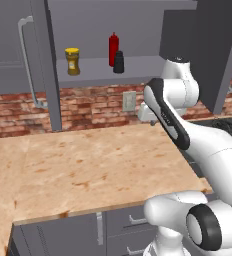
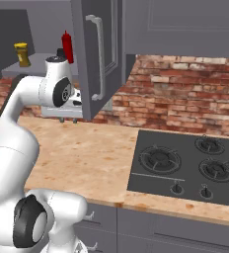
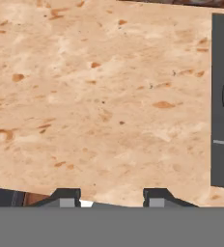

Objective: Collect the turmeric, ketchup, and shaker from the cabinet and place them next to the stove.

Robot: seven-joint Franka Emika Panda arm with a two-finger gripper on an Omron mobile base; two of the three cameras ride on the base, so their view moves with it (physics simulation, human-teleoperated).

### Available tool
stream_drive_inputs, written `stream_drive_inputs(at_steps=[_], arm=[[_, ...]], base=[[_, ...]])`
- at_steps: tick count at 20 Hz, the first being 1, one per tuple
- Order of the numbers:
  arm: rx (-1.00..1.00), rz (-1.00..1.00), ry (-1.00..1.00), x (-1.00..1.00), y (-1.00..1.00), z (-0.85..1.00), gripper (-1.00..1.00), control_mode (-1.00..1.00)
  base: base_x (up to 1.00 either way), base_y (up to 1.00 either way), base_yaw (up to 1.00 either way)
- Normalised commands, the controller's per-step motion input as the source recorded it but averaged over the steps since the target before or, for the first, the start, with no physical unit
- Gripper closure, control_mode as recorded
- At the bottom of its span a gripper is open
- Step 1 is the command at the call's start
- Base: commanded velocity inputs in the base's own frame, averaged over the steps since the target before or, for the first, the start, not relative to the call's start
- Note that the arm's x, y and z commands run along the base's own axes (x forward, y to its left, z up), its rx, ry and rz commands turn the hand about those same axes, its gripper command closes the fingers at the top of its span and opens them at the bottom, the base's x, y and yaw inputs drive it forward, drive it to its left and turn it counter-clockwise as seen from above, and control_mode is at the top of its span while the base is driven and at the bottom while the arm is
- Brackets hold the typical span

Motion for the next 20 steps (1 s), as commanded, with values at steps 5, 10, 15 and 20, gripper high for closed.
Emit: stream_drive_inputs(at_steps=[5, 10, 15, 20], arm=[[-0.02, 0.00, -0.07, -0.41, 0.13, 0.00, -1.00, -1.00], [-0.15, 0.00, -0.27, -0.68, 0.68, 0.00, -1.00, -1.00], [-0.04, 0.00, -0.24, -0.18, 0.70, 0.13, -1.00, -1.00], [0.02, 0.02, -0.10, 0.22, 0.57, 0.41, -1.00, -1.00]], base=[[0.00, 0.00, 0.00], [0.00, 0.00, 0.00], [0.00, 0.00, 0.00], [0.00, 0.00, 0.00]])
